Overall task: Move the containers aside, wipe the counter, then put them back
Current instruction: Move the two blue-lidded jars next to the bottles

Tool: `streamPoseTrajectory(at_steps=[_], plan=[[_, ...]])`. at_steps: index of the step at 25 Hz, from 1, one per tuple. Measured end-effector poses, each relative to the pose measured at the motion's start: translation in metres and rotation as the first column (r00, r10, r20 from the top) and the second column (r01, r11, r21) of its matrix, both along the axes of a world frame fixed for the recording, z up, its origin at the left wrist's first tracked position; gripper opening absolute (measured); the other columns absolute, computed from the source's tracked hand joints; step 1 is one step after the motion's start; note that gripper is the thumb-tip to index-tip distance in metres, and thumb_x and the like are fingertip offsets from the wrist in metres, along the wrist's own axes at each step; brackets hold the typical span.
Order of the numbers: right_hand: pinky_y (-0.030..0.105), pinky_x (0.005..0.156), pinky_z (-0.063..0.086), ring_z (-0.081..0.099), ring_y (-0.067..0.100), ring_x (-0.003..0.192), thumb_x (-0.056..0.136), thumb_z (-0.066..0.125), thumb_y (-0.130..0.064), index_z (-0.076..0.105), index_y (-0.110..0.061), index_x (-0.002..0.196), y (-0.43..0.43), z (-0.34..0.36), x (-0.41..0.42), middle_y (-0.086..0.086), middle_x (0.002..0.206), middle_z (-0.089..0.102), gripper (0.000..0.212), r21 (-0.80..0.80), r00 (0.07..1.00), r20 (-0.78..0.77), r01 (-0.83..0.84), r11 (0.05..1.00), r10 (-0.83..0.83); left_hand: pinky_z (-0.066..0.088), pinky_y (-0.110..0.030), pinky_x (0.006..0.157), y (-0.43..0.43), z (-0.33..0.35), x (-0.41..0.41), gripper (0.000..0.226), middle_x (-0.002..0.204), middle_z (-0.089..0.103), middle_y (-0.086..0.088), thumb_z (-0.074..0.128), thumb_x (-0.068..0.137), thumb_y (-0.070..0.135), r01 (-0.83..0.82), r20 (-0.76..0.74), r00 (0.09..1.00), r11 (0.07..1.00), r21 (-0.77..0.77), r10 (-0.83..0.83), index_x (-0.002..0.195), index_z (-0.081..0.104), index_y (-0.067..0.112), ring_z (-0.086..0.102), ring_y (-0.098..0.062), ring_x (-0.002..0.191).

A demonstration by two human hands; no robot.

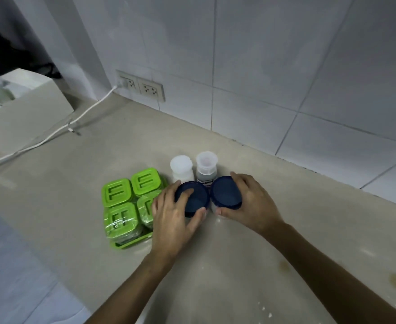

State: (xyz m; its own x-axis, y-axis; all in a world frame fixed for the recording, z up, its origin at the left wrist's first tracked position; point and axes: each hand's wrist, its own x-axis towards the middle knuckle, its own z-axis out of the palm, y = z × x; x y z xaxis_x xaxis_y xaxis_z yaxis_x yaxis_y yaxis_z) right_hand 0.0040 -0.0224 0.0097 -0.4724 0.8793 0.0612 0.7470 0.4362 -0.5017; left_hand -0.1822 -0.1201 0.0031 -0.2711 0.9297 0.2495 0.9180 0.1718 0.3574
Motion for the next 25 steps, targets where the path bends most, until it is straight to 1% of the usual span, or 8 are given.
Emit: streamPoseTrajectory(at_steps=[3, 7, 10, 15, 17, 21, 23, 25], plan=[[0.039, 0.106, 0.041, 0.043, 0.016, 0.129, 0.076, 0.057, -0.066, 0.031, -0.021, 0.143, -0.026, -0.007, 0.045, 0.000, 0.145, 0.041, 0.084, -0.014, 0.994, -0.075, 0.076, 0.997, -0.077, 0.038, -0.042, 0.091, -0.032, -0.011, 0.033, 0.031, 0.126, 0.056, -0.003, 0.051, 0.082, 0.036, 0.029, 0.087, 0.995, 0.992, 0.125, -0.040, 0.106, 0.063, 0.022, 0.050, -0.024, 0.112], [0.029, 0.101, 0.043, 0.048, 0.016, 0.123, 0.085, 0.046, -0.060, 0.037, -0.020, 0.140, -0.066, -0.018, 0.149, 0.000, 0.143, 0.043, 0.068, -0.088, 0.950, -0.088, 0.293, 0.952, -0.300, 0.032, -0.031, 0.083, -0.065, -0.041, 0.106, 0.029, 0.109, 0.065, 0.002, 0.052, 0.072, 0.030, 0.327, 0.067, 0.936, 0.925, 0.192, -0.345, 0.100, 0.057, 0.027, 0.051, -0.016, 0.099], [0.022, 0.085, 0.044, 0.057, 0.011, 0.100, 0.087, 0.041, -0.062, 0.048, -0.021, 0.131, -0.092, -0.023, 0.239, -0.002, 0.132, 0.051, 0.060, -0.082, 0.888, -0.089, 0.445, 0.892, -0.451, 0.032, -0.030, 0.081, -0.044, -0.050, 0.181, 0.028, 0.103, 0.059, 0.008, 0.052, 0.071, 0.030, 0.531, 0.062, 0.834, 0.827, 0.182, -0.549, 0.099, 0.054, 0.028, 0.051, -0.013, 0.095], [0.028, 0.091, 0.047, 0.059, 0.021, 0.109, 0.085, 0.045, -0.060, 0.057, -0.015, 0.120, -0.115, -0.038, 0.368, 0.002, 0.123, 0.057, 0.058, 0.032, 0.806, -0.056, 0.591, 0.806, -0.589, 0.034, -0.029, 0.084, 0.025, -0.037, 0.319, 0.020, 0.095, 0.060, 0.009, 0.051, 0.077, 0.031, 0.722, 0.010, 0.690, 0.690, 0.048, -0.724, 0.097, 0.053, 0.030, 0.054, -0.011, 0.094], [0.034, 0.097, 0.045, 0.052, 0.029, 0.119, 0.084, 0.061, -0.045, 0.055, -0.010, 0.122, -0.103, -0.036, 0.410, 0.011, 0.134, 0.050, 0.052, 0.119, 0.741, -0.069, 0.671, 0.732, -0.668, 0.037, -0.030, 0.085, 0.047, -0.034, 0.369, 0.026, 0.098, 0.060, 0.006, 0.048, 0.075, 0.034, 0.719, -0.030, 0.693, 0.694, -0.046, -0.720, 0.098, 0.058, 0.026, 0.058, -0.016, 0.094], [0.049, 0.102, 0.043, 0.039, 0.041, 0.131, 0.075, 0.076, -0.032, 0.042, -0.007, 0.132, -0.047, -0.021, 0.483, 0.025, 0.149, 0.028, 0.071, 0.231, 0.646, -0.051, 0.750, 0.620, -0.762, 0.046, -0.043, 0.094, 0.089, -0.046, 0.440, 0.055, 0.124, 0.059, -0.009, 0.036, 0.077, 0.045, 0.556, -0.070, 0.806, 0.793, -0.251, -0.587, 0.120, 0.056, 0.017, 0.056, -0.028, 0.113], [0.051, 0.109, 0.035, 0.026, 0.041, 0.140, 0.073, 0.078, -0.035, 0.034, -0.016, 0.140, -0.020, -0.017, 0.503, 0.022, 0.156, 0.013, 0.082, 0.150, 0.591, -0.039, 0.801, 0.580, -0.806, 0.037, -0.044, 0.103, 0.100, -0.055, 0.453, 0.056, 0.136, 0.046, -0.009, 0.033, 0.085, 0.053, 0.491, -0.082, 0.831, 0.794, -0.358, -0.551, 0.129, 0.045, 0.020, 0.043, -0.028, 0.125], [0.048, 0.112, 0.029, 0.018, 0.039, 0.143, 0.072, 0.078, -0.036, 0.033, -0.025, 0.141, -0.005, -0.024, 0.511, 0.019, 0.158, 0.005, 0.083, 0.035, 0.548, -0.077, 0.836, 0.547, -0.833, 0.033, -0.043, 0.105, 0.102, -0.063, 0.454, 0.054, 0.134, 0.043, -0.008, 0.033, 0.087, 0.056, 0.465, -0.111, 0.834, 0.797, -0.385, -0.541, 0.128, 0.040, 0.022, 0.040, -0.026, 0.123]])
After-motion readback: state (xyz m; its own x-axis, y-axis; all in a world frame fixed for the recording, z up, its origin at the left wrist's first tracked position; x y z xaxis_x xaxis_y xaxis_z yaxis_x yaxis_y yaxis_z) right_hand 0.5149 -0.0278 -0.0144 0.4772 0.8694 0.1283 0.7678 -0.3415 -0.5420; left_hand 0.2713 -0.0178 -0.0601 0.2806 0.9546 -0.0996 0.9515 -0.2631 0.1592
